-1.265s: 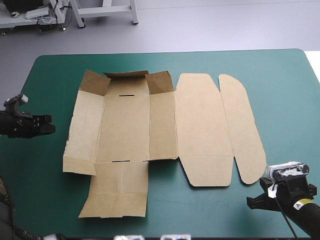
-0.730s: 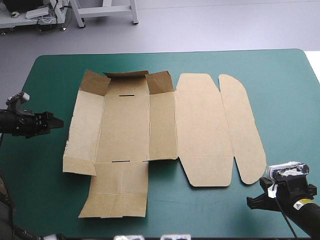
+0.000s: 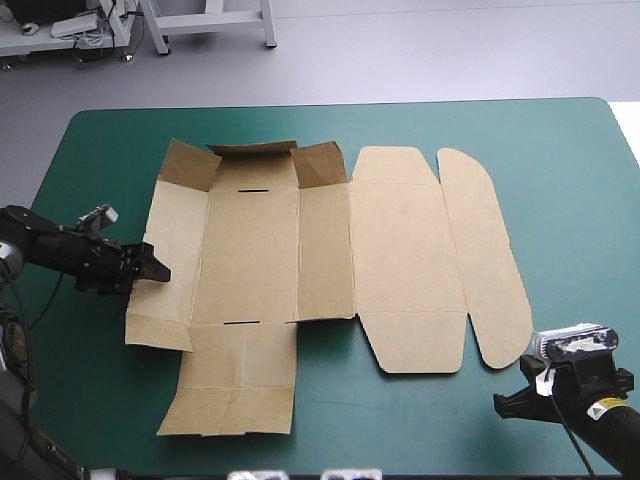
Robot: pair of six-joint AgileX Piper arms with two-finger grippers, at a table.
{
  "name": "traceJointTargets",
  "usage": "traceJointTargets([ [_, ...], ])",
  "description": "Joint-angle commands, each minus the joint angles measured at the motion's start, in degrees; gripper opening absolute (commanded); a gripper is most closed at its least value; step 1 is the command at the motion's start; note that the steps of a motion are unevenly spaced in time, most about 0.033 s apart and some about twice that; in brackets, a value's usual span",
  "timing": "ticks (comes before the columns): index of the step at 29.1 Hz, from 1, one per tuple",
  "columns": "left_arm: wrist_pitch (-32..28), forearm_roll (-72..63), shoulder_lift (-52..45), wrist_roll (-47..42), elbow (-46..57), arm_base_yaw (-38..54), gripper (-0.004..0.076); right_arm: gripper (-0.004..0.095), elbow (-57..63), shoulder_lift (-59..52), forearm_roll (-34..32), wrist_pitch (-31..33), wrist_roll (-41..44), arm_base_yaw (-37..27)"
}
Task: Fold the box
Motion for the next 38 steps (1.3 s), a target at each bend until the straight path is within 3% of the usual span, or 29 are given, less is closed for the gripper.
traceJointTargets([
  [1,5.2,-3.5,-2.4,-0.6,-0.2,-2.5,0.0473,-0.0013,-1.6,0.3,0.9,-3.1,-0.6,0.0],
  [7,2.0,-5.0,-1.5,-0.6,-0.1,-6.9,0.0473,-0.0013,-1.6,0.3,0.9,-3.2,-0.6,0.0],
  [10,0.8,-4.9,-0.8,-0.8,-0.1,-8.3,0.0428,-0.0013,-1.6,0.3,0.9,-3.1,-0.6,0.0],
  [13,0.3,-4.8,0.0,-1.0,-0.1,-9.0,0.0282,-0.0013,-1.6,0.3,0.9,-3.1,-0.5,0.0],
  [17,-0.7,-4.8,0.4,-1.0,-0.1,-9.2,0.0011,-0.0013,-1.6,0.3,0.9,-3.1,-0.4,0.0],
  [18,-0.8,-4.8,0.4,-0.7,-0.1,-9.2,-0.0006,-0.0013,-1.6,0.3,0.9,-3.1,-0.4,0.0],
  [26,5.5,-2.2,0.0,4.1,-7.7,-9.8,-0.0009,-0.0013,-1.6,0.3,0.9,-3.1,-0.5,0.0],
  [38,5.0,28.3,-1.5,3.7,-27.3,-27.7,-0.0009,-0.0013,-1.6,0.3,1.1,-3.1,-0.5,0.0],
])
